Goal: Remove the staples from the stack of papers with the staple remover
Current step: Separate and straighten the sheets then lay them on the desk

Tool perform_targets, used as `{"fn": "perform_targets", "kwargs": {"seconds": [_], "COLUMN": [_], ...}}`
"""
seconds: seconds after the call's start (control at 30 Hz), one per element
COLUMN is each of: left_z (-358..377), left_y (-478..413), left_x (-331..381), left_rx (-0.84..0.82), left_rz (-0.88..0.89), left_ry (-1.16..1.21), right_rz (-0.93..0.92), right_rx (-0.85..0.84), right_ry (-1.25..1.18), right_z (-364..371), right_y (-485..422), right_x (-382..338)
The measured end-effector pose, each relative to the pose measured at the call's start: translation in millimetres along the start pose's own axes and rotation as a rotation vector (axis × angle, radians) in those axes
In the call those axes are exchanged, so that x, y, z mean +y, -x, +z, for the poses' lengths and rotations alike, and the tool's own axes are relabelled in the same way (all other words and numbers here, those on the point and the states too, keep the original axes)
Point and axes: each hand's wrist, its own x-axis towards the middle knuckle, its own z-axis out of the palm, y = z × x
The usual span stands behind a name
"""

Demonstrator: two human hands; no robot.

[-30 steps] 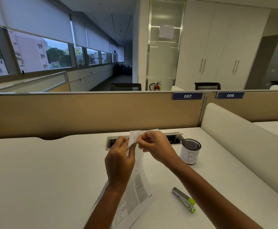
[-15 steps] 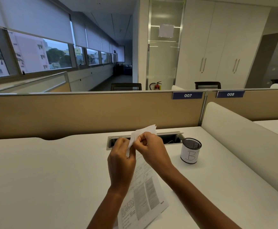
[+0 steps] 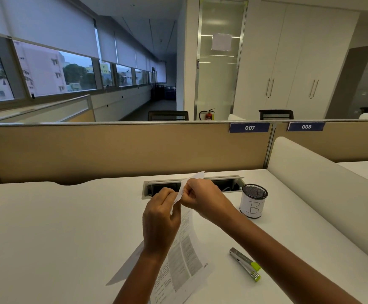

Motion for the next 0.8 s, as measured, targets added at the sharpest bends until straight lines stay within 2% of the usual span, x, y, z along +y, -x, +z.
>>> {"fn": "perform_targets", "kwargs": {"seconds": [0.1, 0.3, 0.47, 0.57, 0.7, 0.8], "left_z": [-2, -3, -1, 0, 0, 1], "left_y": [-2, -9, -8, -6, -2, -2], "left_x": [3, 8, 9, 8, 6, 6], "left_rx": [-0.027, 0.006, 0.034, 0.044, 0.027, 0.043], "left_rz": [-0.041, -0.189, -0.218, -0.23, -0.189, -0.175], "left_ry": [0.078, 0.22, 0.267, 0.283, 0.281, 0.275], "right_rz": [0.016, 0.132, 0.136, 0.187, 0.359, 0.369], "right_rx": [-0.024, 0.138, 0.204, 0.096, -0.127, -0.268], "right_ry": [-0.065, -0.524, -0.504, -0.561, -0.705, -0.733], "right_z": [-2, 7, 15, 10, -6, -12], "right_y": [0, 7, 8, 5, 0, 0], "right_x": [3, 6, 6, 6, 7, 10]}}
